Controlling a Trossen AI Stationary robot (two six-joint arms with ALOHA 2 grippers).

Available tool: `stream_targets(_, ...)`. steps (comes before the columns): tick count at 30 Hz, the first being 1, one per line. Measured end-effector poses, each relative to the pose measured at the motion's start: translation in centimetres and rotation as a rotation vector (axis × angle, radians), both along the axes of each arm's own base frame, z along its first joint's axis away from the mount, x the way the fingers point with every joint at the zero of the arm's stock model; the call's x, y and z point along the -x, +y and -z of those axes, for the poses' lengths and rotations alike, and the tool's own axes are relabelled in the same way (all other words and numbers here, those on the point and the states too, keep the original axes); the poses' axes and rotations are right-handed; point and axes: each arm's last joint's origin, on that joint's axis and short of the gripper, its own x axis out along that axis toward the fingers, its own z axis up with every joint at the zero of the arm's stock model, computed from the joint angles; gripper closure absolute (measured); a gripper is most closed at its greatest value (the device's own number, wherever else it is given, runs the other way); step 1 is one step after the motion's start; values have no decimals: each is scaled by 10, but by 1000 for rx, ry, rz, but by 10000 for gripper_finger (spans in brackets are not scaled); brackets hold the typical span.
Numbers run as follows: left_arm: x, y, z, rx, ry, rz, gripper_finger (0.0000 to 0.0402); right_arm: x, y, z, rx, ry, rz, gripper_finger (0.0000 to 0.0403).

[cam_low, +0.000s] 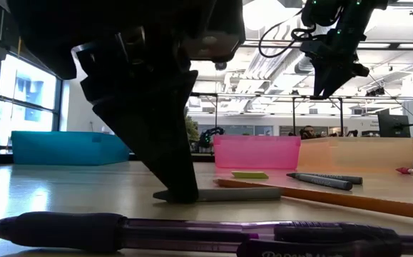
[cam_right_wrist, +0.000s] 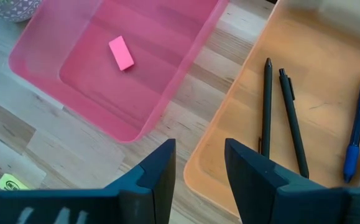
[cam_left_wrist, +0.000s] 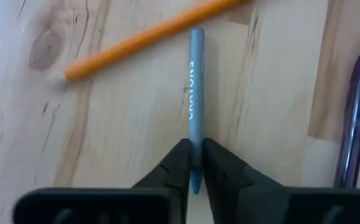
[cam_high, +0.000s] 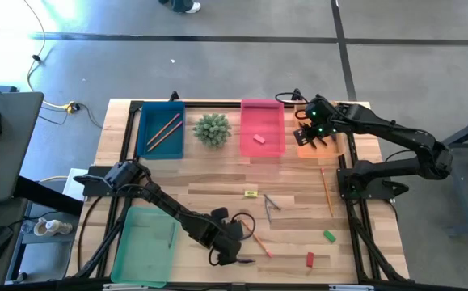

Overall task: Sort crayons/erasers/pens/pencils in bins
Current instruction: Put the gray crayon into the green bin

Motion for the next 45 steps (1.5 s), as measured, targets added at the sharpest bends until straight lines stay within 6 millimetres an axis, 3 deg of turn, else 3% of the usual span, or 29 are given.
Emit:
stream_targets(3, 0, 0, 0, -7, 2, 14, 395, 0, 0, 0, 0, 0, -1, 272)
stream_targets(18, 4, -7, -5, 13, 11, 76, 399, 0, 0, 0, 6, 5, -2, 272)
stream_targets(31, 17, -23, -10, 14, 6, -6, 400, 0, 0, 0, -10, -5, -7, 272)
stream_targets(45, 32, -17, -44, -85, -32, -104, 401, -15, 28, 0, -24, -16, -120, 272)
